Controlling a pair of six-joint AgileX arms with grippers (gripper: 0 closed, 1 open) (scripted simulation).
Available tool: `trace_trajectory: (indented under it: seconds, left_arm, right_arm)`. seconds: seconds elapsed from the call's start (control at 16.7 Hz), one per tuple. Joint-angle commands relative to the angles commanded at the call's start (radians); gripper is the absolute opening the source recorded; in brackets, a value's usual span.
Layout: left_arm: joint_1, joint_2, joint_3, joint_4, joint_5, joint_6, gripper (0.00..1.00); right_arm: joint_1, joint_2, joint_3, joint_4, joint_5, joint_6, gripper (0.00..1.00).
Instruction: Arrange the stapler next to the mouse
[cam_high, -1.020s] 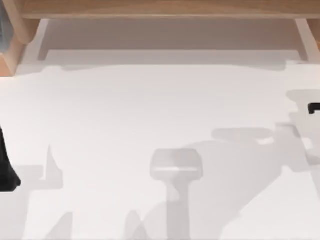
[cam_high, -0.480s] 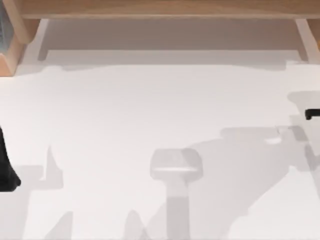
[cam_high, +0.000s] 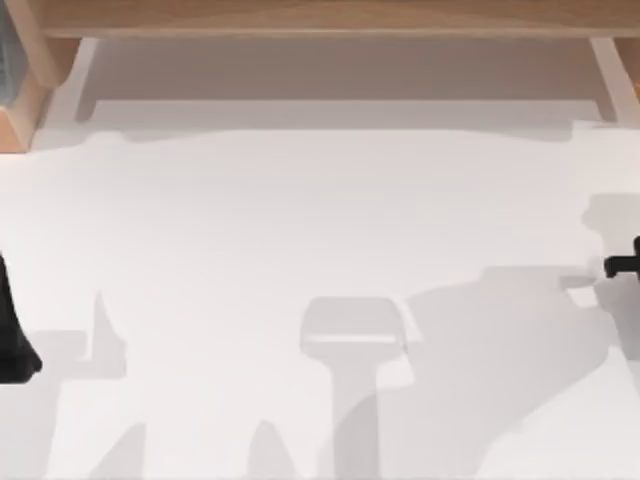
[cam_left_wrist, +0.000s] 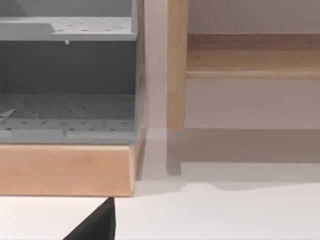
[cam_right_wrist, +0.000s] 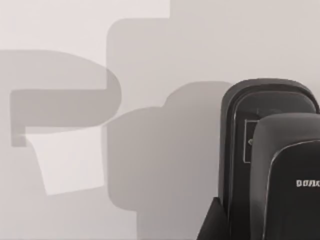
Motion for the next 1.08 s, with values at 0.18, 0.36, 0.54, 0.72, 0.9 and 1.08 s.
trace_trajectory:
  seconds: [0.18, 0.36, 0.54, 0.72, 0.9, 1.08]
  left_arm:
    - [0.0, 0.0, 0.0, 0.0, 0.0, 0.0, 1.0]
    - [0.0, 0.0, 0.0, 0.0, 0.0, 0.0, 1.0]
    - [0.0, 0.0, 0.0, 0.0, 0.0, 0.0, 1.0]
    - [0.0, 0.0, 0.0, 0.0, 0.0, 0.0, 1.0]
    - [0.0, 0.0, 0.0, 0.0, 0.0, 0.0, 1.0]
    - [0.0, 0.0, 0.0, 0.0, 0.0, 0.0, 1.0]
  right_arm:
    - [0.0, 0.0, 0.0, 0.0, 0.0, 0.0, 0.15]
    - [0.0, 0.0, 0.0, 0.0, 0.0, 0.0, 0.38]
    - [0.0, 0.0, 0.0, 0.0, 0.0, 0.0, 0.6]
    - [0.0, 0.0, 0.0, 0.0, 0.0, 0.0, 0.83]
    - [0.0, 0.0, 0.0, 0.0, 0.0, 0.0, 1.0]
    - [0.0, 0.0, 0.0, 0.0, 0.0, 0.0, 1.0]
